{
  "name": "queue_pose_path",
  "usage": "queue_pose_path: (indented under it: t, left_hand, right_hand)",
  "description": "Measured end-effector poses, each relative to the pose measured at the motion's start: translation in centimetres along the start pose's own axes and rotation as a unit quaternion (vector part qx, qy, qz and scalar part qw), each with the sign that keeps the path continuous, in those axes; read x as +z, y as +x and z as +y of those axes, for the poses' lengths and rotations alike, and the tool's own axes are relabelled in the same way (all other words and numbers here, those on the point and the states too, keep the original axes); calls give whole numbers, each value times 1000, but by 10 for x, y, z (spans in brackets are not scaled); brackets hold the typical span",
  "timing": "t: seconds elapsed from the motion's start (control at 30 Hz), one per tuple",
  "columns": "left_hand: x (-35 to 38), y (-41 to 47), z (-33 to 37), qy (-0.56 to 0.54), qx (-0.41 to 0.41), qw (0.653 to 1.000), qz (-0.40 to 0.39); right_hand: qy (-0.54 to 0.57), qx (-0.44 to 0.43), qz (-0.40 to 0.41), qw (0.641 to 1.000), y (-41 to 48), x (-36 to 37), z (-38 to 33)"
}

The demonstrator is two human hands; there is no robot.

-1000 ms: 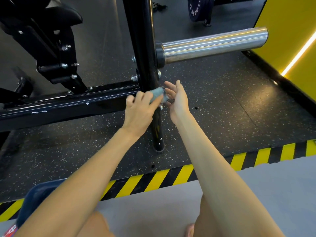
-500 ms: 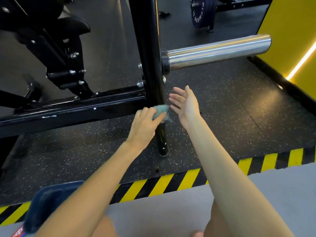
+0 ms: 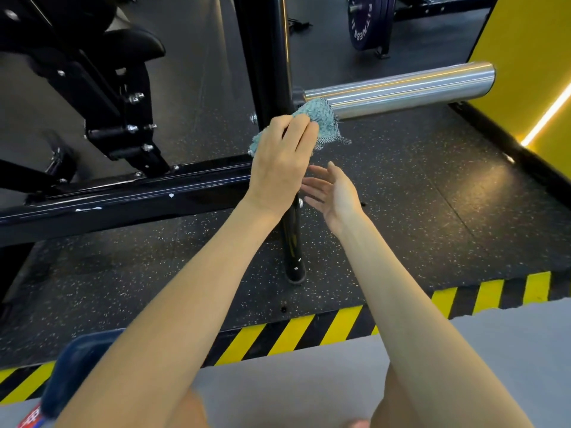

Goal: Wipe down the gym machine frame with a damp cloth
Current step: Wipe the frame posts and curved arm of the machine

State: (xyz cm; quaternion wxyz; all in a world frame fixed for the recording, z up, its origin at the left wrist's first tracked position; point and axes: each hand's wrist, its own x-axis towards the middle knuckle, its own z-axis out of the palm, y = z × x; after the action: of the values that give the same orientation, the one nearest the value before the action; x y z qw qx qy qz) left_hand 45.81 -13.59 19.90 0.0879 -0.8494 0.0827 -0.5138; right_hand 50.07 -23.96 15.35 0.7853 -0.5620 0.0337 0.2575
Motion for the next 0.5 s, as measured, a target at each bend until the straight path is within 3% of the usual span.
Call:
queue_pose_path:
  t: [0.07,0.13,0.2,0.27,0.3,0.33,0.4,0.47,0.5]
  left_hand:
    - [-3,-11,8,11,4,998,-65]
    - [-8,-36,22,-7,-11,983,-185]
    - [-20,-56,34,-92,-121,951,-269]
    - [-31,-59,36,-197,-309,885,-287]
    - [-33,-56,32,-262,-405,826,-291]
    - [-35,-55,26,-338,-501,743,-289]
    - [-40,-56,15,-458,-648,546,-269]
    - [-46,-63,5,-525,-718,383,-249]
    - [-50,-68,1,-544,-733,333,-237]
  right_hand:
    - [16,6,-4,1000,-2,-4,0]
    - [41,16,-9,999,-5,-8,2]
    - [19,32,-16,999,-9,-11,1]
    - [8,49,-34,998,-12,-14,1]
    - [12,60,-42,997,-13,-14,0]
    - [14,71,-42,996,-14,-13,-1]
    - [-23,98,-19,995,-16,-12,-2]
    - [-106,151,-11,983,-19,-11,-1]
    - [-137,180,-29,974,-22,-10,1]
